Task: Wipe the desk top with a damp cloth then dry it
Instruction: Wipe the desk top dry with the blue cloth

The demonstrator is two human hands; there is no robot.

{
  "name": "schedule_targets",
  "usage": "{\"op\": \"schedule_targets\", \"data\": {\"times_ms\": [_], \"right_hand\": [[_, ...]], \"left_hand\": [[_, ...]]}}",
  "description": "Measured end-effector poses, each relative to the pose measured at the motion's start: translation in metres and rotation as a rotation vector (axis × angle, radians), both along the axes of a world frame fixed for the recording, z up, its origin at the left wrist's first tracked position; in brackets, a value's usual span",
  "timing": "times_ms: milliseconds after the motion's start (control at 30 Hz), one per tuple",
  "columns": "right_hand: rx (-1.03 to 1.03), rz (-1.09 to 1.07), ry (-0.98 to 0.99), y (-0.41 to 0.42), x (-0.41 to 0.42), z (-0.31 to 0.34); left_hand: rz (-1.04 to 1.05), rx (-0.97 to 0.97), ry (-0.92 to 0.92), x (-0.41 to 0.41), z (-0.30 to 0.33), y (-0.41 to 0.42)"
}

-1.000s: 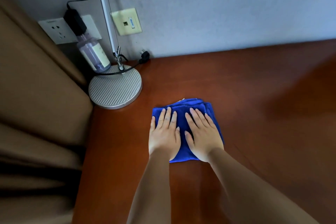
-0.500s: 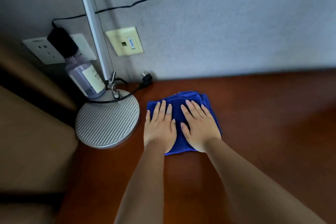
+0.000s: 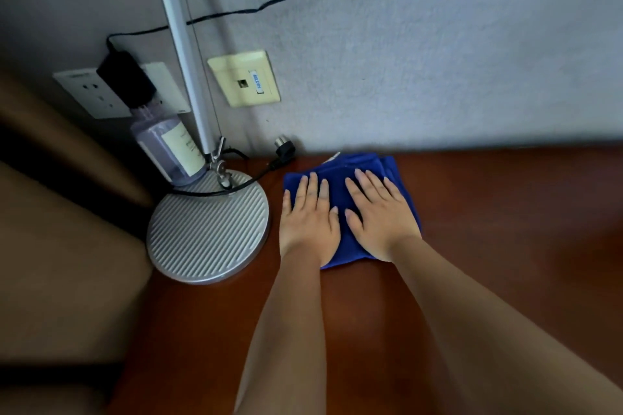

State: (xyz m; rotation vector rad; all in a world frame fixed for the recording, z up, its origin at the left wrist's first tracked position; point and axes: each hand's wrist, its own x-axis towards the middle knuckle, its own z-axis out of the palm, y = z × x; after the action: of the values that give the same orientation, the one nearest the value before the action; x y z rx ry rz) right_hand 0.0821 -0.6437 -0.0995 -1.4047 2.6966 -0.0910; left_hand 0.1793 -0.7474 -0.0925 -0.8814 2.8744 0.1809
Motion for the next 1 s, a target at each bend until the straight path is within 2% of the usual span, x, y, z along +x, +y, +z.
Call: {"op": "schedule_targets", "data": {"times_ms": [267,467,700,1000], "right_hand": [[0.014,-0.020,-0.050,0.065,0.088,0.004],[-0.052,-0.066,-0.049,0.088,0.121,0.000],[-0.060,-0.092,-0.045,0.076,0.107,0.001],[-0.052,-0.056,-0.020,0.016,0.027,0.000]], "left_hand": [[-0.061,0.013,-0.028,0.083,0.006,0.058],[-0.098,0.029,0.007,0.110,0.005,0.074],[-0.120,0.038,0.045,0.091,0.003,0.058],[-0.067,0.018,0.064,0.017,-0.001,0.005]]}}
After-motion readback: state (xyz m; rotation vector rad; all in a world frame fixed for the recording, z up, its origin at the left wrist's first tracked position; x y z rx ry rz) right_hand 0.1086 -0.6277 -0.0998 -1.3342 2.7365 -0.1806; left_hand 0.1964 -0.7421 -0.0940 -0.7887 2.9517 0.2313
